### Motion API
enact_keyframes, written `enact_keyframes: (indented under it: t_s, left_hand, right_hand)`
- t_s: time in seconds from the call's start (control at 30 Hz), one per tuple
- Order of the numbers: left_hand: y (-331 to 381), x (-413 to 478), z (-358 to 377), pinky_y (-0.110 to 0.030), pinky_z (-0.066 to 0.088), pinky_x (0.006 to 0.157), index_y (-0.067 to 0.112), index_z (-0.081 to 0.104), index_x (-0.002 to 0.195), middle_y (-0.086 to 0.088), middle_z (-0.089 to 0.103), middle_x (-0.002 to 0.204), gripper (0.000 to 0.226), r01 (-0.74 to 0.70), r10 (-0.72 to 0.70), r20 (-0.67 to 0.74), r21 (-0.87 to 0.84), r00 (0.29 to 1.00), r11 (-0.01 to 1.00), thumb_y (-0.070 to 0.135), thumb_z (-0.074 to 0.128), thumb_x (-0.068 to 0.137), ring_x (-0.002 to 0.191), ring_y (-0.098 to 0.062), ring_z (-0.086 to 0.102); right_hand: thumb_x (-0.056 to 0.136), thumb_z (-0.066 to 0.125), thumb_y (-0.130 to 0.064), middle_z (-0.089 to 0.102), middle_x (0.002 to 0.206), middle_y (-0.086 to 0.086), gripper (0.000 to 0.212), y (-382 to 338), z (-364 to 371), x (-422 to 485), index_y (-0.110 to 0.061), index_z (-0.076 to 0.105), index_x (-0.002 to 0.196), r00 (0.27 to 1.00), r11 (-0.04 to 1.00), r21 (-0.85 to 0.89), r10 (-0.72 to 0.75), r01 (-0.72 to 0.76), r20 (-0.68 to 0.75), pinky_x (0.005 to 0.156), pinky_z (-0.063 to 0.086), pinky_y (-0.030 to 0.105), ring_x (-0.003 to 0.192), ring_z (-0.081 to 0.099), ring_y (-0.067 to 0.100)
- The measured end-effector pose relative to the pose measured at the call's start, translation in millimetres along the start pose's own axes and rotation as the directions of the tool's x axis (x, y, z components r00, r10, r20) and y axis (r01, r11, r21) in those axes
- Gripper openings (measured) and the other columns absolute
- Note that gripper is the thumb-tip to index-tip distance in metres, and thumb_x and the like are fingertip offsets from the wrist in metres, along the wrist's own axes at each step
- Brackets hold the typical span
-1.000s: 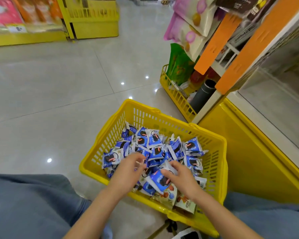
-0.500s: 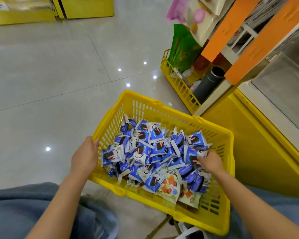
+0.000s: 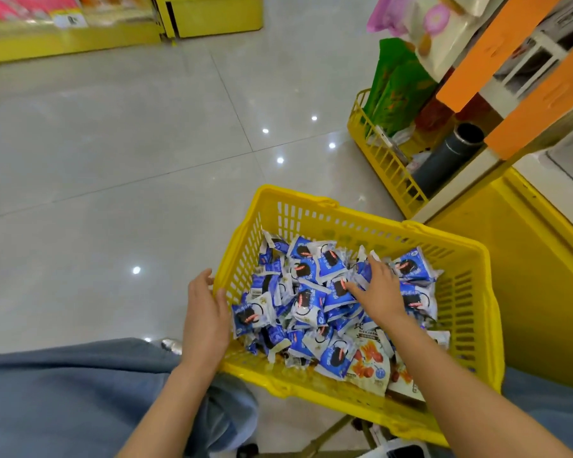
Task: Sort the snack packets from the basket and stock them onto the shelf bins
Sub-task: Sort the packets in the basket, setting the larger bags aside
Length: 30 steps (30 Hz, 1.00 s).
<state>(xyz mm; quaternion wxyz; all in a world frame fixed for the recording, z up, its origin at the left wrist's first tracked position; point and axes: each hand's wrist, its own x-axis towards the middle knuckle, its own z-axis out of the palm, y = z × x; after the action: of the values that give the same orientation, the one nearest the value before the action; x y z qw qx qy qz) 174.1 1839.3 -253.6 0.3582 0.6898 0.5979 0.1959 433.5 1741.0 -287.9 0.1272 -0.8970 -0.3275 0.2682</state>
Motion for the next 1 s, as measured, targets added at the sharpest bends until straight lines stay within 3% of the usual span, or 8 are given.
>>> enact_keyframes:
  t_s: [0.1,0.2,0.33,0.53,0.67,0.83,0.9,1.0]
  left_hand:
    - [23,-7,5,-0.036,0.037,0.095,0.004,0.048,0.126,-0.013,0.052,0.120,0.034,-0.318,0.323,-0.025,0.117,0.946,0.941,0.004,0.048,0.093,0.110,-0.027,0.047]
    - [45,-14,32,-0.028,0.033,0.097,0.016,0.050,0.124,-0.001,0.051,0.121,0.028,-0.543,0.496,0.267,0.140,0.826,0.828,0.016,0.046,0.097,0.112,-0.017,0.046]
    - [57,-7,76,-0.028,0.039,0.096,0.022,0.035,0.137,0.003,0.038,0.133,0.038,-0.474,0.350,0.574,0.077,0.741,0.877,0.027,0.040,0.099,0.109,-0.014,0.048]
    - [68,1,131,-0.036,0.032,0.107,0.017,0.026,0.145,-0.003,0.033,0.145,0.052,-0.487,0.252,0.688,0.169,0.681,0.857,0.028,0.045,0.098,0.128,-0.023,0.036]
    - [70,9,153,-0.037,0.024,0.113,0.015,0.018,0.147,-0.004,0.025,0.150,0.068,-0.565,0.241,0.699,0.274,0.673,0.778,0.039,0.051,0.093,0.136,-0.025,0.025]
    - [73,12,166,-0.036,0.027,0.110,0.017,0.018,0.146,-0.005,0.032,0.144,0.076,-0.538,0.192,0.666,0.363,0.721,0.761,0.043,0.059,0.088,0.133,-0.024,0.031]
    - [75,13,164,-0.036,0.031,0.107,0.019,0.023,0.143,-0.004,0.038,0.139,0.068,-0.513,0.200,0.637,0.355,0.745,0.781,0.038,0.059,0.089,0.128,-0.024,0.036]
    - [80,9,154,-0.039,0.040,0.098,0.018,0.032,0.136,-0.005,0.050,0.129,0.051,-0.349,0.175,0.562,0.220,0.809,0.911,0.030,0.055,0.093,0.120,-0.026,0.044]
  right_hand:
    - [0.089,0.062,-0.032,0.035,0.142,0.015,0.061,1,0,-5,-0.009,0.037,0.139,0.998,0.999,0.025,0.039,-0.038,-0.055,0.106,0.032,0.044,0.129,0.032,0.036]
    - [0.093,0.055,-0.023,0.043,0.135,0.013,0.044,9,-4,-17,-0.010,0.044,0.134,0.997,0.995,0.095,0.024,-0.017,-0.072,0.095,0.042,0.039,0.112,0.049,0.030]
    - [0.095,0.052,-0.020,0.057,0.126,0.008,0.039,24,-21,-35,-0.014,0.047,0.133,0.995,0.959,0.282,0.049,-0.022,-0.091,0.077,0.048,0.033,0.090,0.059,0.023]
    - [0.095,0.049,-0.017,0.065,0.096,0.008,0.014,56,-69,-39,-0.020,0.059,0.105,0.980,0.813,0.573,0.183,-0.104,-0.082,0.052,0.042,0.019,0.078,0.059,0.032]
    - [0.094,0.053,-0.016,0.061,0.100,0.007,0.021,72,-87,-19,-0.004,0.055,0.111,0.917,0.800,0.596,0.287,-0.071,-0.276,0.069,0.039,0.018,0.084,0.054,0.014]
    - [0.092,0.056,-0.013,0.055,0.090,0.009,0.025,88,-83,-4,0.001,0.053,0.112,0.928,0.918,0.332,0.299,-0.217,-0.221,0.048,0.034,0.010,0.064,0.046,0.010]
    - [0.091,0.057,-0.011,0.057,0.107,0.015,0.031,90,-81,-7,0.000,0.050,0.119,0.947,0.946,0.243,0.264,-0.216,-0.184,0.064,0.039,0.013,0.083,0.054,0.018]
    - [0.089,0.060,-0.010,0.048,0.126,0.009,0.043,81,-79,-17,-0.005,0.045,0.129,0.943,0.994,0.105,0.076,-0.044,-0.323,0.098,0.034,0.024,0.120,0.044,0.021]
